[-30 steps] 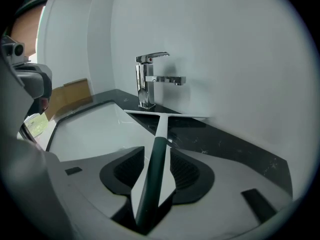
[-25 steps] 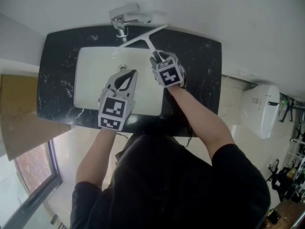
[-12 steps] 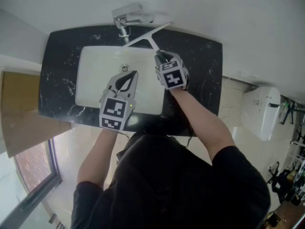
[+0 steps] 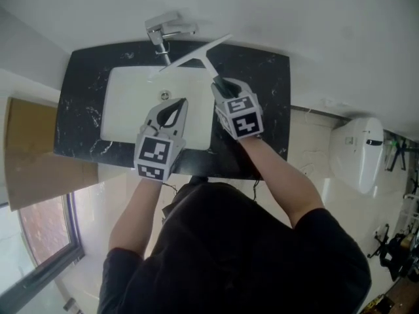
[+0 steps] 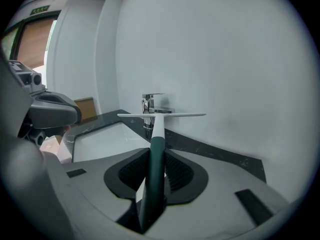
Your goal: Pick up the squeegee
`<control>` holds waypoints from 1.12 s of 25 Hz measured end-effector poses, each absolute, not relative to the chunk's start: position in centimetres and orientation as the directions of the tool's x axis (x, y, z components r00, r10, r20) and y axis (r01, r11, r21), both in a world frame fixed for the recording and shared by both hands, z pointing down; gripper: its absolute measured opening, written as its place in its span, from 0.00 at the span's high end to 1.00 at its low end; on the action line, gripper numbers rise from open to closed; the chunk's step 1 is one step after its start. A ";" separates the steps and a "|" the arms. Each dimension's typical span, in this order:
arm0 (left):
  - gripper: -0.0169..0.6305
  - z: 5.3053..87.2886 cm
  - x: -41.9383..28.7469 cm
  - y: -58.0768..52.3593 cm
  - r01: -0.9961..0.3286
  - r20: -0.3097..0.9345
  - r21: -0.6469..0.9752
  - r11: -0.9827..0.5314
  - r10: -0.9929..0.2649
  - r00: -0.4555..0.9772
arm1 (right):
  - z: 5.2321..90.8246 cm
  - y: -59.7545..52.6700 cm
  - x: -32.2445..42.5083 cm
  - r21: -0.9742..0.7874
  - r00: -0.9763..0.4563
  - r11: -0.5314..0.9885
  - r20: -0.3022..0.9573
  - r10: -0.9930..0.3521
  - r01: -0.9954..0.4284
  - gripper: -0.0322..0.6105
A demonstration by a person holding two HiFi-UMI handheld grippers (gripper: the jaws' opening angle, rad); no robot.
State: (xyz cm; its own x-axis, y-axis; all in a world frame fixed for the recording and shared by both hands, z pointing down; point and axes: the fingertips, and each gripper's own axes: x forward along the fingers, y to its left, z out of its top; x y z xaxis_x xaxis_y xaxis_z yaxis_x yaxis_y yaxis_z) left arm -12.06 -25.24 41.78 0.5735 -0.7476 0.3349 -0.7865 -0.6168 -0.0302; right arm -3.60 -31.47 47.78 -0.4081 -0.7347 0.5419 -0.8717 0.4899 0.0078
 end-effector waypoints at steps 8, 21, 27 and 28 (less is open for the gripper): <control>0.97 38.6 -7.8 -18.5 -0.807 0.275 -0.066 -0.587 -0.788 0.551 | 42.2 -22.7 1.1 0.030 -0.470 0.537 0.442 -0.764 -0.843 0.79; 0.97 36.6 -3.4 -7.1 -0.853 0.234 -0.097 -0.513 -0.845 0.481 | 37.4 -9.5 5.7 0.044 -0.588 0.636 0.335 -0.736 -0.771 0.79; 0.97 36.3 -4.0 -5.6 -0.834 0.233 -0.114 -0.540 -0.830 0.506 | 36.7 -7.9 5.2 0.034 -0.578 0.617 0.311 -0.754 -0.786 0.79; 0.97 36.1 -4.1 -5.5 -0.829 0.233 -0.118 -0.547 -0.827 0.512 | 36.5 -7.7 5.1 0.032 -0.576 0.613 0.307 -0.758 -0.790 0.79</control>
